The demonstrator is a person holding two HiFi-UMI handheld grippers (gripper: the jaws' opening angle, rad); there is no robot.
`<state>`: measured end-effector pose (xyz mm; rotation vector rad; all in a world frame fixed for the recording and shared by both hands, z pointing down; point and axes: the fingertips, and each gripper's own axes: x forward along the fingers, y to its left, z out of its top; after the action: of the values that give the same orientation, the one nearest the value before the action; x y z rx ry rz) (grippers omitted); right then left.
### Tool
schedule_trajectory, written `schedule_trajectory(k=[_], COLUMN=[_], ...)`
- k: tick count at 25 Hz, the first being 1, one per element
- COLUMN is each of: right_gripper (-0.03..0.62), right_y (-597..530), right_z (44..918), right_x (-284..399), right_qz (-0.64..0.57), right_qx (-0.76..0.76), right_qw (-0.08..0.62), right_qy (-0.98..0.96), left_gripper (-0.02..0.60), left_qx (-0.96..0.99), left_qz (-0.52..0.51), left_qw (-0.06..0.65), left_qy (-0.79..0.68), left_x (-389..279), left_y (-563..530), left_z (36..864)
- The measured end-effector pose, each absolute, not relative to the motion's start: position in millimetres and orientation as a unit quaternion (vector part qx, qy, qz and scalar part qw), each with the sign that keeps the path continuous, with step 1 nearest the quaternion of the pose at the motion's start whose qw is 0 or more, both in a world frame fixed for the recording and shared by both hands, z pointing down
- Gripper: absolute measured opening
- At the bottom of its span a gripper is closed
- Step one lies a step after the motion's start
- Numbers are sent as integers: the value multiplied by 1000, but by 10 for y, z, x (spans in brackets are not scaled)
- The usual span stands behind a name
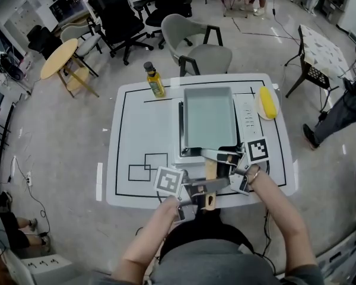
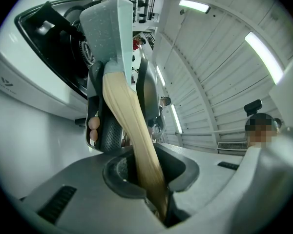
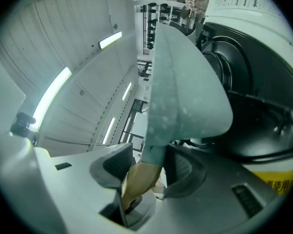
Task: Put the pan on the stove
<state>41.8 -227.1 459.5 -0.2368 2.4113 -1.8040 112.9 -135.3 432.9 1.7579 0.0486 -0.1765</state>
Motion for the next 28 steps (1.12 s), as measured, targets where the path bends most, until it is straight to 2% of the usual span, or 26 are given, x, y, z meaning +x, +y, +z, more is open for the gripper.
schedule_trajectory(k=[20,28], right_gripper=[187,187], right_y=[-2384,-2447], right_z=[4729,4744], right_x=[484,493], right_qz=[-649,-669], right_qx=[-80,-74], right_qw=[50,68], right_qy=[755,737], left_gripper=[57,54], left_qx=[729,712], left_qz=[-103,-114], left_qw=[676,693], left_qy=[23,18], left_x=[1190,1189], left_y=[-1509,-1576], left_z=[4293,4303])
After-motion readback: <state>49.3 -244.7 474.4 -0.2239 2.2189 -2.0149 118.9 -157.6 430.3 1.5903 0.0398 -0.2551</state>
